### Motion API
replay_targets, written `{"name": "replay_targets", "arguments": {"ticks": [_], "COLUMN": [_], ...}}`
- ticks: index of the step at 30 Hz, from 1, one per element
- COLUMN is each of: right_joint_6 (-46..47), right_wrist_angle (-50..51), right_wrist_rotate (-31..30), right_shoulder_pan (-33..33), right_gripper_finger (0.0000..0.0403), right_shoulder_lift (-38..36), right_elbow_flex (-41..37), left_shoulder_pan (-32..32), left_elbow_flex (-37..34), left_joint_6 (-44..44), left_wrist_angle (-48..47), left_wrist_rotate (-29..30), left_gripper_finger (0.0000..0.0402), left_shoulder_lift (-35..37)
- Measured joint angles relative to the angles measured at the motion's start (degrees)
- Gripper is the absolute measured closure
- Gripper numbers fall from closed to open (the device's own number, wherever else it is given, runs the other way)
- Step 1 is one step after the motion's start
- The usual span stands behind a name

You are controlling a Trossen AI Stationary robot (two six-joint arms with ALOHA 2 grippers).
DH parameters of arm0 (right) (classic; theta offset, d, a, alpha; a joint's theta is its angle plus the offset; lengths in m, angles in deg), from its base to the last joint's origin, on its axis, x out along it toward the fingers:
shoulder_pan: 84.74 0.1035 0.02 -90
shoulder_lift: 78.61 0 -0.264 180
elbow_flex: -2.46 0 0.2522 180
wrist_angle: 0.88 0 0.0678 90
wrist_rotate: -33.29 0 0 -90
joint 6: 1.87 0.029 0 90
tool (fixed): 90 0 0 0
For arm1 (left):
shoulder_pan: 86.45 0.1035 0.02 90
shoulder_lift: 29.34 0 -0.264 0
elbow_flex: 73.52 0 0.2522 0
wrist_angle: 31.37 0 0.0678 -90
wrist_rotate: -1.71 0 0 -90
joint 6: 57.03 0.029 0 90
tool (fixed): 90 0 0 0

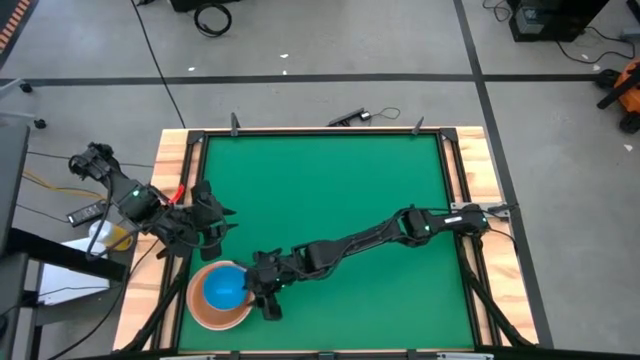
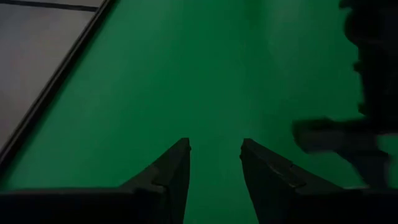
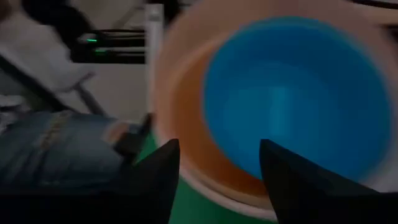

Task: Nest bowls inside each other
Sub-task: Return to Home Position

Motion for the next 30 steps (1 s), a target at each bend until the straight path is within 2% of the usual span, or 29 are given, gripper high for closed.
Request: {"name": "replay_targets", "arguments": {"ticks": [2,4,7,10,13,17,21,24,25,27,30], "right_joint_6": [1.0,1.8,1.3,1.7,2.8,6.2,8.4,8.4,8.2,7.8,6.8], "right_wrist_angle": [4.9,9.9,17.2,24.5,29.5,29.4,18.6,5.5,1.4,-6.5,-18.0], "right_wrist_rotate": [-5.4,-13.5,-24.0,-28.6,-33.1,-37.0,-39.1,-39.0,-39.0,-38.4,-38.7], "right_shoulder_pan": [-0.2,-0.1,0.6,1.8,2.8,3.0,2.8,2.8,2.7,2.5,1.5], "right_gripper_finger": [0.0172,0.0173,0.0179,0.0186,0.0192,0.0198,0.0203,0.0207,0.0209,0.0212,0.0217], "right_shoulder_lift": [-2.1,-4.6,-8.0,-10.3,-13.1,-19.2,-29.4,-39.2,-42.4,-48.7,-57.7], "right_elbow_flex": [0.0,0.0,0.0,-0.2,-2.7,-13.1,-31.0,-45.0,-49.5,-58.4,-70.6], "left_shoulder_pan": [-0.1,-0.8,-3.3,-6.8,-10.5,-15.9,-18.9,-16.8,-15.2,-10.8,-2.2], "left_elbow_flex": [-1.2,-3.8,-9.5,-14.9,-18.3,-21.8,-28.6,-34.3,-36.1,-39.6,-43.1], "left_joint_6": [-1.0,-2.7,-4.8,-5.1,-5.5,-6.6,-0.7,12.3,18.1,28.4,36.0], "left_wrist_angle": [0.5,2.0,8.6,16.2,19.8,22.6,34.4,52.9,60.2,75.0,87.7], "left_wrist_rotate": [0.5,2.4,6.7,11.0,15.8,23.8,27.6,24.2,20.8,10.5,-1.5], "left_gripper_finger": [0.0255,0.0255,0.0255,0.0255,0.0255,0.0255,0.0258,0.026,0.026,0.026,0.026], "left_shoulder_lift": [0.1,0.1,0.3,1.2,2.5,5.5,7.7,8.4,8.4,8.3,8.5]}}
